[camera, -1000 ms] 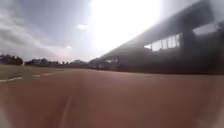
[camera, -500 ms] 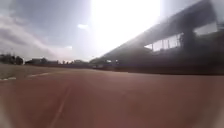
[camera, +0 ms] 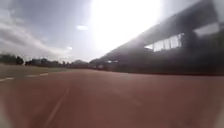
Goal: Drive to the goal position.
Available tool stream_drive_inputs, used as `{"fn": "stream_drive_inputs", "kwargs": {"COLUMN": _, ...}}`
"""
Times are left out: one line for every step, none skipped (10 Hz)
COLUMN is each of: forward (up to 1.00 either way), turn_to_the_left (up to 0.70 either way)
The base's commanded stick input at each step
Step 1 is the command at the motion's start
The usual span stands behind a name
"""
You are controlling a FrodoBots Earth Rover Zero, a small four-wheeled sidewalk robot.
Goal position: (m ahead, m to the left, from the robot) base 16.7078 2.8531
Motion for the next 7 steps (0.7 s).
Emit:
{"fn": "stream_drive_inputs", "kwargs": {"forward": 0.70, "turn_to_the_left": 0.00}}
{"fn": "stream_drive_inputs", "kwargs": {"forward": 0.70, "turn_to_the_left": 0.00}}
{"fn": "stream_drive_inputs", "kwargs": {"forward": 0.70, "turn_to_the_left": 0.00}}
{"fn": "stream_drive_inputs", "kwargs": {"forward": 0.70, "turn_to_the_left": 0.00}}
{"fn": "stream_drive_inputs", "kwargs": {"forward": 0.70, "turn_to_the_left": 0.00}}
{"fn": "stream_drive_inputs", "kwargs": {"forward": 0.70, "turn_to_the_left": 0.00}}
{"fn": "stream_drive_inputs", "kwargs": {"forward": 0.70, "turn_to_the_left": 0.00}}
